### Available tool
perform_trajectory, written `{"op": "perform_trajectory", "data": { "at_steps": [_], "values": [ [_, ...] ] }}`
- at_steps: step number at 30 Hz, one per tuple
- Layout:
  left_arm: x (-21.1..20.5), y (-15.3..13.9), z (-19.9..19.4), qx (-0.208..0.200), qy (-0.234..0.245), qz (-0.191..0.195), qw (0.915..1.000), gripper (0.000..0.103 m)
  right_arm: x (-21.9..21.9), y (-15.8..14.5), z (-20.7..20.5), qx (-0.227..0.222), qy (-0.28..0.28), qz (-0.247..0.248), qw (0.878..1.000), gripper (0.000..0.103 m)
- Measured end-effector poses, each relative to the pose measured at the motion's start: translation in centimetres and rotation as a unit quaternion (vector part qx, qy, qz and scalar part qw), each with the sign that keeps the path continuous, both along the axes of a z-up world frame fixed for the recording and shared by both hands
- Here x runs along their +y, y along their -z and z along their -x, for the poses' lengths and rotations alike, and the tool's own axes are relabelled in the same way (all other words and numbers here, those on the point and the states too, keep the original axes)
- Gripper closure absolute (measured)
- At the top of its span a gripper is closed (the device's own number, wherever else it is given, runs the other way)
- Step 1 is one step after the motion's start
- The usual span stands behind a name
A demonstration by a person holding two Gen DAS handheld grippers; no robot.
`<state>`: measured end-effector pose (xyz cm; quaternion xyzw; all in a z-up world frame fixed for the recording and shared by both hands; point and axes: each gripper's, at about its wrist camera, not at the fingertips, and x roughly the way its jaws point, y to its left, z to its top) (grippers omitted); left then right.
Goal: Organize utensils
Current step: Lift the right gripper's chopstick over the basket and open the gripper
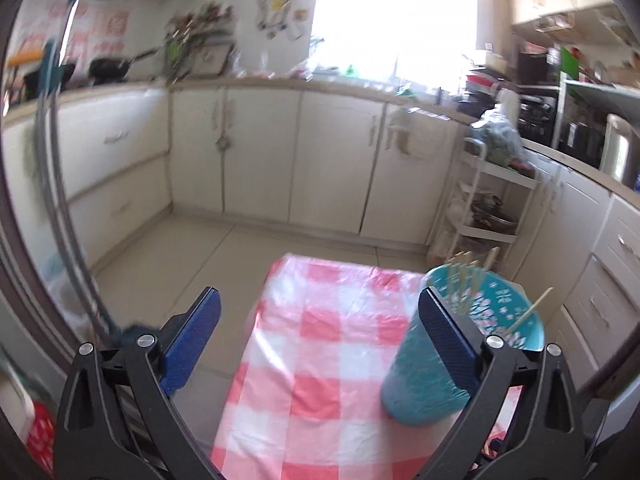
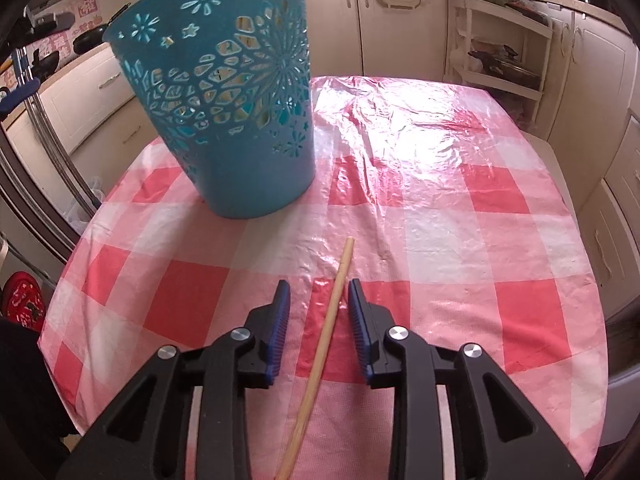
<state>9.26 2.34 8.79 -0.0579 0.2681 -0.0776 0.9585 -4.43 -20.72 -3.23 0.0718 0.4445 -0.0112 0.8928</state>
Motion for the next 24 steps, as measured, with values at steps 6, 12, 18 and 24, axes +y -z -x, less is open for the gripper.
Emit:
{"op": "perform_trajectory", "data": {
  "at_steps": [6, 12, 18, 24],
  "values": [
    [2.1, 1.8, -1.9, 0.075, -0.02, 0.03, 0.9966, 0.008, -0.4, 0.0, -0.6, 0.008, 0.022, -0.008, 1.0, 0.071],
    [0.8, 2.1, -2.2, 0.089, 0.0, 0.021, 0.9958, 0.008, 1.1, 0.1, -1.0, 0.014, -0.015, 0.077, 0.997, 0.096],
    [0.5, 2.5, -2.4, 0.1, 0.002, 0.018, 0.9948, 0.008, -0.7, -0.7, 0.3, 0.016, -0.015, 0.009, 1.0, 0.098],
    [0.2, 3.1, -2.7, 0.11, 0.0, 0.014, 0.9938, 0.008, -2.5, -4.9, 2.3, -0.04, -0.019, -0.109, 0.993, 0.098]
  ]
}}
